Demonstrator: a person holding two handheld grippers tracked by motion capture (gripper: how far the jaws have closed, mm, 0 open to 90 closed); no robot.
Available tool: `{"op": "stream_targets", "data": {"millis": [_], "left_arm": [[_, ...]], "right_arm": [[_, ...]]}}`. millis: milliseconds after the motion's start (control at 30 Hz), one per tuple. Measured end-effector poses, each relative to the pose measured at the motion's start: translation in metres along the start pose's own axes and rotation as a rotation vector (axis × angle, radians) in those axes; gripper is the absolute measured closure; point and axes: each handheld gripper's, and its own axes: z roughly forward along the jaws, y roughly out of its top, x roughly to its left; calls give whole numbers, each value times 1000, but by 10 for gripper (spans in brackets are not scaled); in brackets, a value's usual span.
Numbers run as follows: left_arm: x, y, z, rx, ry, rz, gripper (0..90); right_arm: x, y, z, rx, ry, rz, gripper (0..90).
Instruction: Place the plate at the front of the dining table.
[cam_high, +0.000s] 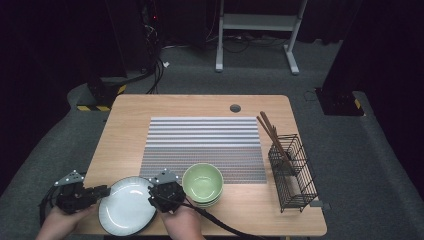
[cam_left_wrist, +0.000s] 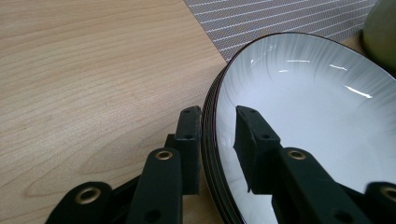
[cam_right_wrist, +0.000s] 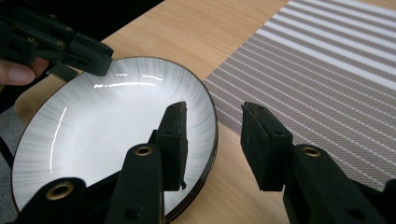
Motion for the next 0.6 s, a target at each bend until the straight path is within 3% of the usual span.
{"op": "stream_targets", "data": {"millis": [600], "left_arm": [[2,-2,-1,4,-12,1,738]], "right_arm": [[7,-11,25,62,15,54,574]]}}
